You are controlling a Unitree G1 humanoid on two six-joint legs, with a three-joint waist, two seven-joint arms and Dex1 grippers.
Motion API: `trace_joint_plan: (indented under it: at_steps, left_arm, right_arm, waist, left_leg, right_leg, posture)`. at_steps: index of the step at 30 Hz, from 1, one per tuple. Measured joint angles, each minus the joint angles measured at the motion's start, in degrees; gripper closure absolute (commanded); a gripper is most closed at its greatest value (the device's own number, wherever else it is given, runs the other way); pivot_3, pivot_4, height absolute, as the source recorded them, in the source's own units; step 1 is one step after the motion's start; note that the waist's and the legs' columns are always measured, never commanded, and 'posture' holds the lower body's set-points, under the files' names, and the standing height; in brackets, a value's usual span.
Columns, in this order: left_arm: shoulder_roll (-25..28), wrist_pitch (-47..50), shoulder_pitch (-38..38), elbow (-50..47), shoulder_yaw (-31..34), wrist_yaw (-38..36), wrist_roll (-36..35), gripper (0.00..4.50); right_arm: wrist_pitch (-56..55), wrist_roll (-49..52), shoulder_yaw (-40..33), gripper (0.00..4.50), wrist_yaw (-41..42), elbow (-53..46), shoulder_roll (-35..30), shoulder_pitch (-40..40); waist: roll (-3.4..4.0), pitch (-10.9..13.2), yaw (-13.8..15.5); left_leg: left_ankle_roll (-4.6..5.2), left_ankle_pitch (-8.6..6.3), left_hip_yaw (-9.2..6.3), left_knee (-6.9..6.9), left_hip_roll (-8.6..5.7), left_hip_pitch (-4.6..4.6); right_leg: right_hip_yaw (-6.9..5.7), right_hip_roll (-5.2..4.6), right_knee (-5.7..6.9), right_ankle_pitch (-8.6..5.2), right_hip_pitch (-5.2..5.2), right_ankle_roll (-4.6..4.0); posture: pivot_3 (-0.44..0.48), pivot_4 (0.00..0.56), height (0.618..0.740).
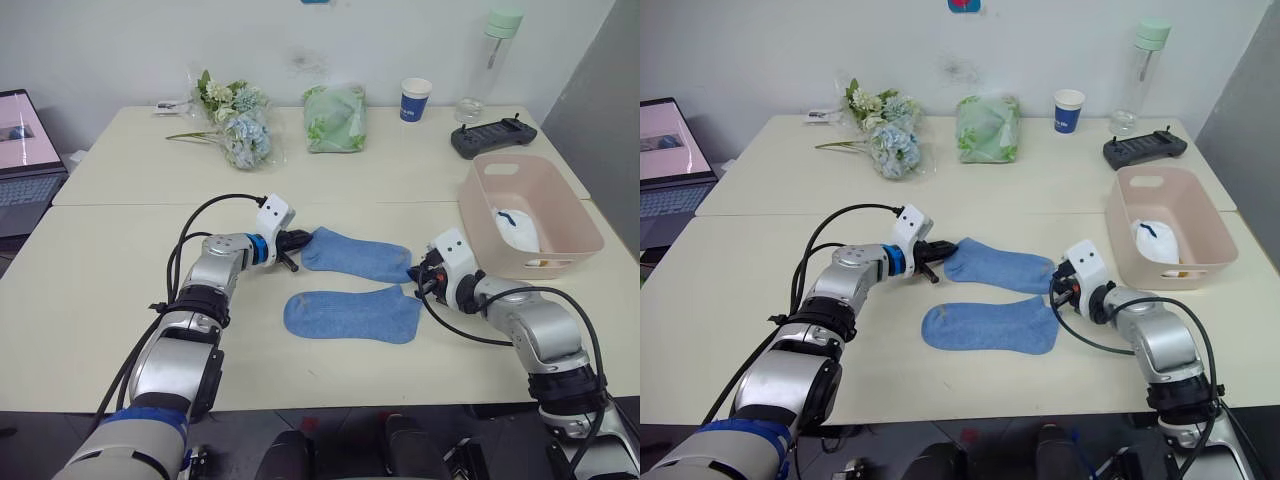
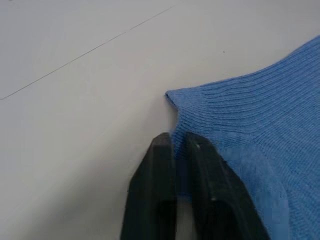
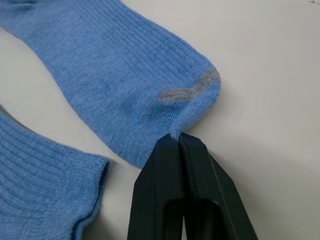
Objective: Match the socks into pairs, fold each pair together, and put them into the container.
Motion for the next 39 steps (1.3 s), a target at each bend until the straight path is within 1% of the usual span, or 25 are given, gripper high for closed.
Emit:
trace_joint_plan:
  at_steps: [5,7,9,10,11,12,14,15,18,20,22,25,27,28,31,35,36,38,39]
  left_arm:
    - [0.23,1.62,1.37,-3.35,-0.01,-0.91,-0.11,4.45]
    - [0.80,3.44,2.85,-7.00,-0.01,-1.57,-0.44,4.45]
    - [1.85,7.04,5.29,-13.36,0.08,-3.23,-1.89,4.45]
    - [2.45,10.05,6.87,-17.56,0.38,-3.92,-3.10,4.45]
    - [3.78,15.55,9.81,-25.08,0.89,-5.13,-5.71,4.45]
    - [4.43,18.95,11.15,-29.32,0.95,-5.86,-7.37,4.45]
    - [6.88,29.79,15.32,-42.65,1.84,-6.77,-12.78,4.45]
    - [7.12,33.39,16.19,-46.53,2.34,-6.69,-14.81,4.45]
    - [7.39,49.95,20.54,-62.22,5.58,-4.60,-25.87,4.45]
    - [6.13,55.95,22.08,-67.23,7.04,-2.02,-30.06,4.45]
    - [3.24,61.58,23.19,-70.54,9.92,2.30,-33.91,4.45]
    - [-1.15,67.51,26.79,-74.52,13.67,8.42,-37.93,4.45]
    - [-3.48,69.99,28.97,-75.64,14.79,11.36,-39.95,4.45]
    - [-3.65,70.73,30.61,-76.71,15.07,12.42,-40.93,4.45]
    - [-2.56,71.00,34.66,-78.50,14.44,13.46,-41.77,4.45]
    - [-2.34,69.46,36.74,-78.59,14.42,15.03,-42.04,4.45]
    - [-1.51,68.11,37.48,-78.78,14.16,14.78,-42.00,4.49]
    - [0.71,65.61,38.83,-79.21,13.50,13.80,-41.86,4.07]
    - [1.57,64.37,39.58,-79.32,13.32,13.39,-41.84,3.85]
  right_arm:
    - [-2.88,-0.48,-0.33,4.50,0.76,3.53,-1.07,-3.47]
    - [-3.44,-0.45,-0.68,4.50,1.49,4.80,-1.86,-4.83]
    - [-4.09,-0.46,-0.92,4.50,2.46,6.19,-2.76,-6.62]
    - [-4.47,-0.51,-0.92,4.50,3.15,7.14,-3.12,-7.90]
    - [-5.05,-0.68,-0.57,4.50,4.27,8.26,-3.55,-9.64]
    - [-5.32,-0.88,-0.44,4.50,4.77,8.88,-4.08,-10.54]
    - [-6.55,-1.68,0.15,4.50,6.66,11.77,-4.93,-14.11]
    - [-7.02,-1.80,0.19,4.50,7.14,12.67,-5.13,-15.02]
    - [-8.78,-2.28,1.79,4.50,10.10,17.48,-4.58,-19.89]
    - [-9.79,-2.80,2.86,4.50,11.51,19.51,-4.00,-21.78]
    - [-10.76,-3.62,4.30,4.50,12.84,21.83,-2.66,-23.72]
    - [-12.80,-4.86,6.88,4.50,14.51,25.32,-0.03,-26.85]
    - [-14.73,-6.48,8.68,4.50,15.61,27.22,0.88,-28.06]
    - [-16.20,-7.42,9.88,4.50,16.27,28.56,1.82,-28.40]
    - [-18.28,-8.85,11.65,4.50,16.75,32.21,5.15,-28.28]
    - [-20.06,-9.63,12.22,4.50,16.75,33.41,8.14,-28.14]
    - [-20.70,-9.85,12.52,4.28,16.72,33.40,9.04,-28.13]
    - [-21.80,-10.59,12.63,3.88,16.81,33.34,9.44,-27.65]
    - [-21.91,-10.69,12.63,3.55,17.10,33.19,9.26,-27.28]
  waist:
    - [0.00,0.00,-0.07]
    - [0.00,0.00,-0.09]
    - [0.00,0.00,-0.24]
    - [0.00,0.00,-0.34]
    - [0.00,0.00,-0.82]
    - [0.01,0.00,-1.03]
    - [0.01,0.00,-1.32]
    - [0.01,0.00,-1.37]
    - [0.01,0.00,-1.49]
    - [0.01,0.00,-1.42]
    - [0.01,0.00,-1.38]
    - [0.01,0.00,-1.49]
    - [0.01,0.00,-1.41]
    - [0.01,0.00,-1.39]
    - [0.01,0.00,-1.37]
    - [0.01,0.00,-1.24]
    - [0.01,-0.01,-1.26]
    - [0.02,-0.01,-1.17]
    - [0.02,-0.01,-1.05]
  left_leg:
    - [0.00,0.00,0.00,0.00,0.01,-0.01]
    - [0.00,0.00,0.00,0.00,0.02,-0.02]
    - [0.00,0.00,0.01,0.00,0.03,-0.03]
    - [0.00,0.00,-0.01,0.00,0.03,-0.03]
    - [0.00,0.00,-0.05,0.00,0.07,-0.06]
    - [0.00,0.00,-0.12,-0.01,0.06,-0.06]
    - [0.00,0.00,-0.23,-0.01,0.07,-0.07]
    - [0.00,0.00,-0.29,-0.01,0.07,-0.06]
    - [0.01,-0.01,-0.38,0.00,0.07,-0.04]
    - [0.01,-0.01,-0.41,0.00,0.07,-0.03]
    - [0.00,0.00,-0.41,0.01,0.06,-0.03]
    - [-0.02,0.01,-0.38,0.00,0.08,0.00]
    - [-0.10,0.05,-0.42,0.00,0.08,-0.03]
    - [-0.11,0.06,-0.43,0.00,0.08,-0.02]
    - [-0.25,0.13,-0.43,-0.02,0.06,-0.01]
    - [-0.30,0.16,-0.46,-0.02,0.06,-0.03]
    - [-0.30,0.16,-0.46,-0.02,0.07,-0.02]
    - [-0.32,0.17,-0.48,-0.07,0.06,-0.02]
    - [-0.32,0.17,-0.48,-0.07,0.06,-0.04]
  right_leg:
    - [0.00,0.00,-0.02,0.00,-0.01,0.00]
    - [0.01,0.00,-0.02,0.00,-0.02,0.00]
    - [0.03,0.00,-0.02,0.00,-0.04,0.00]
    - [0.02,0.00,-0.01,0.00,-0.04,0.00]
    - [0.07,0.00,0.02,0.00,-0.10,0.00]
    - [0.08,0.00,0.03,0.00,-0.10,0.00]
    - [0.07,0.00,0.03,0.00,-0.10,0.00]
    - [0.07,0.00,0.03,0.00,-0.08,0.00]
    - [0.04,0.00,0.06,0.00,-0.05,0.00]
    - [0.03,0.01,0.05,0.00,-0.04,0.00]
    - [0.02,0.01,0.05,0.00,-0.03,0.00]
    - [0.05,0.00,0.03,0.00,-0.04,0.00]
    - [0.03,-0.01,0.01,0.00,-0.06,-0.01]
    - [0.02,-0.02,0.01,0.00,-0.05,-0.01]
    - [0.04,-0.02,0.04,0.01,-0.07,-0.03]
    - [0.02,-0.03,0.03,0.03,-0.07,-0.05]
    - [0.02,-0.03,0.03,0.03,-0.07,-0.05]
    - [0.01,-0.03,0.01,0.03,-0.08,-0.05]
    - [0.00,-0.03,-0.02,0.03,-0.08,-0.05]
  posture:
    - [0.000,0.150,0.740]
    - [0.000,0.150,0.740]
    - [0.000,0.150,0.740]
    - [0.000,0.150,0.740]
    - [0.000,0.150,0.740]
    - [0.000,0.150,0.740]
    - [0.000,0.150,0.740]
    - [0.000,0.150,0.740]
    - [0.000,0.150,0.740]
    - [0.000,0.150,0.740]
    - [0.000,0.150,0.740]
    - [0.000,0.150,0.740]
    - [0.000,0.150,0.740]
    - [0.000,0.150,0.740]
    - [0.000,0.150,0.740]
    - [0.000,0.150,0.740]
    - [0.000,0.150,0.740]
    - [0.000,0.150,0.740]
    - [0.000,0.150,0.740]
